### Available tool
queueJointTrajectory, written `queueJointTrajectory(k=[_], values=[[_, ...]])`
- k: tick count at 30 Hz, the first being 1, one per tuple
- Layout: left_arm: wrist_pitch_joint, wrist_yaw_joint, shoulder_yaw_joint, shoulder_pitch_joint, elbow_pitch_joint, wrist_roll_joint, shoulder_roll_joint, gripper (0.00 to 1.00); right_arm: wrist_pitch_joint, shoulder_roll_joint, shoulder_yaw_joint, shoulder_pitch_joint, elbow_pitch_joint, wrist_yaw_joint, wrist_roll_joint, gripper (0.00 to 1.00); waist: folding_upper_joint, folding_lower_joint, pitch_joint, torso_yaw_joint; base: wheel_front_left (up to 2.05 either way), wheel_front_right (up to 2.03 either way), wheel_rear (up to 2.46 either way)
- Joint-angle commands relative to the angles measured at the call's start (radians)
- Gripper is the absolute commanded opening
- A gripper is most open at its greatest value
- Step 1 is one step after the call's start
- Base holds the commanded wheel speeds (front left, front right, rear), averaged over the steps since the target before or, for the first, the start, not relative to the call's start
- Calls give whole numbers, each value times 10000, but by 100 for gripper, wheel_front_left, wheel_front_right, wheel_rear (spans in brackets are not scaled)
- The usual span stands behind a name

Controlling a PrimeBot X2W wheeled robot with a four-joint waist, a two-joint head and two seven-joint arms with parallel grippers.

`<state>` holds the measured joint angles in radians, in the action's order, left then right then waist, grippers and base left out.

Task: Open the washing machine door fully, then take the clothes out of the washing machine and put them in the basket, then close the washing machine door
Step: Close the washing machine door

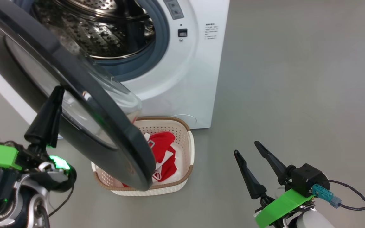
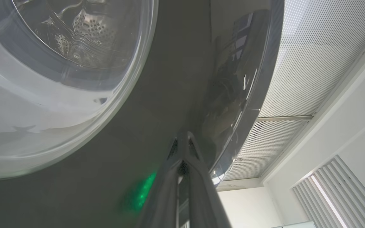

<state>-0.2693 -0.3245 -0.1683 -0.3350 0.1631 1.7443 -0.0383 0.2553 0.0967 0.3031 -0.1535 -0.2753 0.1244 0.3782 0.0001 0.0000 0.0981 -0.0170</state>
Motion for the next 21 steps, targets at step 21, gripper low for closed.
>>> queueJointTrajectory(k=[21], values=[[1030, 879, 229, -2023, -846, 87, -120, 0, 65, 31, 201, -655, 420, 63, -10, 100, -1, 0, 861, -1013, 0, 0, 0]])
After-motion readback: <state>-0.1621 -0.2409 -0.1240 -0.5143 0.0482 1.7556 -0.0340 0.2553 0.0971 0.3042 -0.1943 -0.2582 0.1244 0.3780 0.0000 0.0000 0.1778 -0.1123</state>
